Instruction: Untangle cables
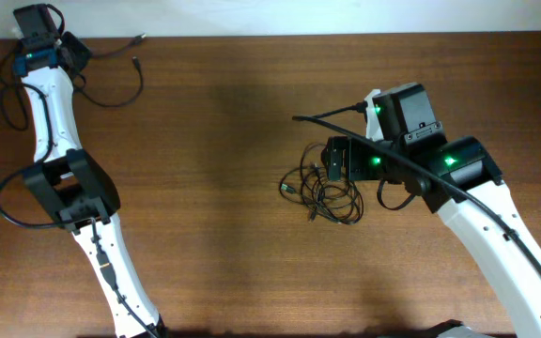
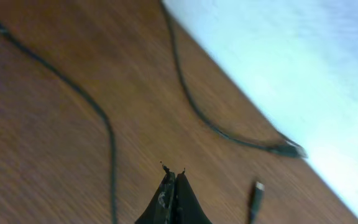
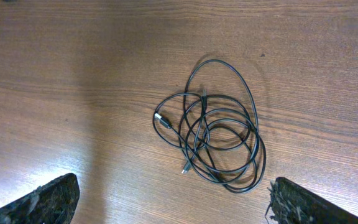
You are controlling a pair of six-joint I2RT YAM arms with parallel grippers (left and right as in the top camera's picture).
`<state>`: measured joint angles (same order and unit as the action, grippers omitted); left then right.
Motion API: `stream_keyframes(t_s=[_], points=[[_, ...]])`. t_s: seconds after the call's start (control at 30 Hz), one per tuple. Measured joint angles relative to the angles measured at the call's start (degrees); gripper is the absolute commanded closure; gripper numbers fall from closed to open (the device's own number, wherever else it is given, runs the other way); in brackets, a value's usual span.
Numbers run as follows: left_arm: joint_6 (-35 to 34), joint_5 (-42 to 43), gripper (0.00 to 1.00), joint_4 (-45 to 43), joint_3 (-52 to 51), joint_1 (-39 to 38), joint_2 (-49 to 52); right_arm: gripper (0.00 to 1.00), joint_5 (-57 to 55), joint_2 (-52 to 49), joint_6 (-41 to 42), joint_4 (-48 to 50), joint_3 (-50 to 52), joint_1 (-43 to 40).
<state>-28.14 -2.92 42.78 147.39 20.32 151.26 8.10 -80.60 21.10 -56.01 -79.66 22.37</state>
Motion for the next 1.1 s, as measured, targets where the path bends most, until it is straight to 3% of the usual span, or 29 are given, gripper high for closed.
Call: stream_keyframes(t_s=[0.03, 0.07, 0.13, 0.2, 0.37, 0.47, 0.7, 1.1], points=[[0.00, -0.74, 0.91, -0.37, 0.00, 0.00, 0.35, 0.02, 0.00, 0.00, -0.02, -0.02, 0.00, 0.00], [-0.13, -1.64, 0.77, -0.63, 0.00, 0.04, 1.11, 0.02, 0.00, 0.00, -0.02, -0.02, 0.00, 0.00], [-0.26, -2.69, 0.72, -0.37, 0.00, 0.13, 2.64, 0.02, 0.02, 0.00, -0.02, -0.15, 0.00, 0.00], [-0.37, -3.10, 0.50, 0.70, 0.00, 0.28, 3.91, 0.02, 0.11, 0.00, 0.00, -0.15, 0.00, 0.00], [-0.44, 1.16, 0.56, 4.24, 0.02, 0.72, 4.85, 0.01, 0.46, 0.00, -0.04, -0.09, 0.00, 0.00], [-1.57, 3.15, 0.54, 9.09, 0.15, 0.70, 4.85, 0.01, 0.85, 0.00, -0.02, 0.28, 0.00, 0.00], [-3.23, 0.44, 0.53, 20.94, 2.38, 0.63, 4.85, 0.02, 1.29, 0.00, -0.02, 0.39, 0.00, 0.00], [-6.23, -0.92, 0.55, 21.88, 3.37, -3.80, 4.85, 0.01, 1.31, 0.00, 0.02, 1.14, 0.00, 0.00]])
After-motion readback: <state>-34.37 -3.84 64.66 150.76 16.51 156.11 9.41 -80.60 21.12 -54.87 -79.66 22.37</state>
